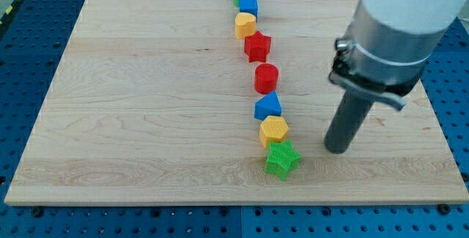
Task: Nudge the green star to the left
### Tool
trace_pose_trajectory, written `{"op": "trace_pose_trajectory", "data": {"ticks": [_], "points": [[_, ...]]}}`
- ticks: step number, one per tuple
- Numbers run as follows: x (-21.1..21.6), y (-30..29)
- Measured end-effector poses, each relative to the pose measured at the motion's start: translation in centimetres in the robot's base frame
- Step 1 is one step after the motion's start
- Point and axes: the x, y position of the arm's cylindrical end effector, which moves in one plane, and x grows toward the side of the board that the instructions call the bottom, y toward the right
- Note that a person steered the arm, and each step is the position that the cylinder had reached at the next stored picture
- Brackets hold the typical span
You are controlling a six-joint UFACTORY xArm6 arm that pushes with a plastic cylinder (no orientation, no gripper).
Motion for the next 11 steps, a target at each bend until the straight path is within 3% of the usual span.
{"op": "trace_pose_trajectory", "data": {"ticks": [1,3,11], "points": [[1.5,-3.3],[0.8,-3.3],[-12.6,-4.3]]}}
